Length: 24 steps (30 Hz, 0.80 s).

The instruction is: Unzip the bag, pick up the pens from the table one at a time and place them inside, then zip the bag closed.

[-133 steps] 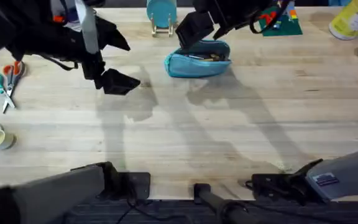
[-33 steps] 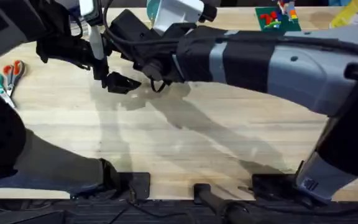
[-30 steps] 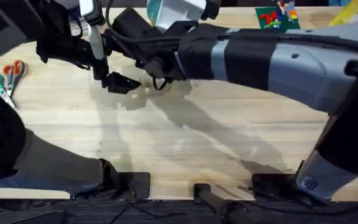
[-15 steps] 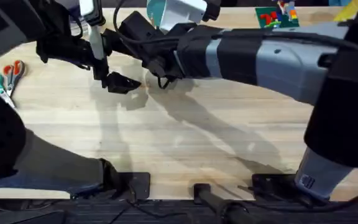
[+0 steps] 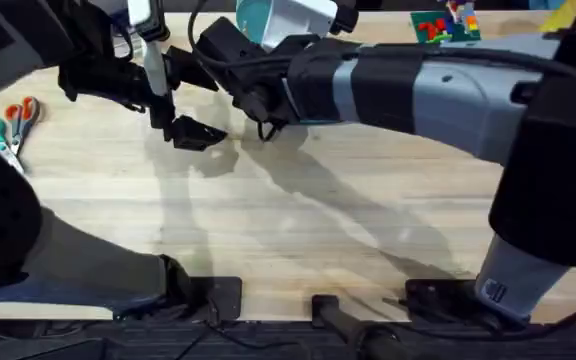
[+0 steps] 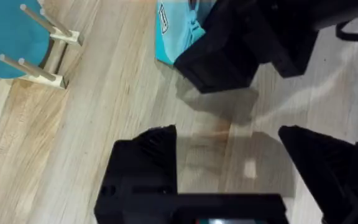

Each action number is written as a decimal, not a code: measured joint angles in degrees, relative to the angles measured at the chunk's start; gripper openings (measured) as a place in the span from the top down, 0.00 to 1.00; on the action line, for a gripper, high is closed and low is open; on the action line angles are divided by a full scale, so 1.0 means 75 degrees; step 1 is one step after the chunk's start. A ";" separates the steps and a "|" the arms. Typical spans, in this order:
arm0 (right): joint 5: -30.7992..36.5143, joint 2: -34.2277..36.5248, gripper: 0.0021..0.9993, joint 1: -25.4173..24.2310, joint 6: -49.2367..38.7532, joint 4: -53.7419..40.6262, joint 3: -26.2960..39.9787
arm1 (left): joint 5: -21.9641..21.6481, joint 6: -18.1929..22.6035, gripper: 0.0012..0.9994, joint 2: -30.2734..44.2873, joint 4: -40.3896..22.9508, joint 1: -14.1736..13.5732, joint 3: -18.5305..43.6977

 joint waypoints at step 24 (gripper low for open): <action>-0.0006 0.0000 0.97 -0.0020 0.0120 -0.0309 0.0000 | 0.0000 0.0000 0.01 0.0000 0.0000 0.0000 0.0000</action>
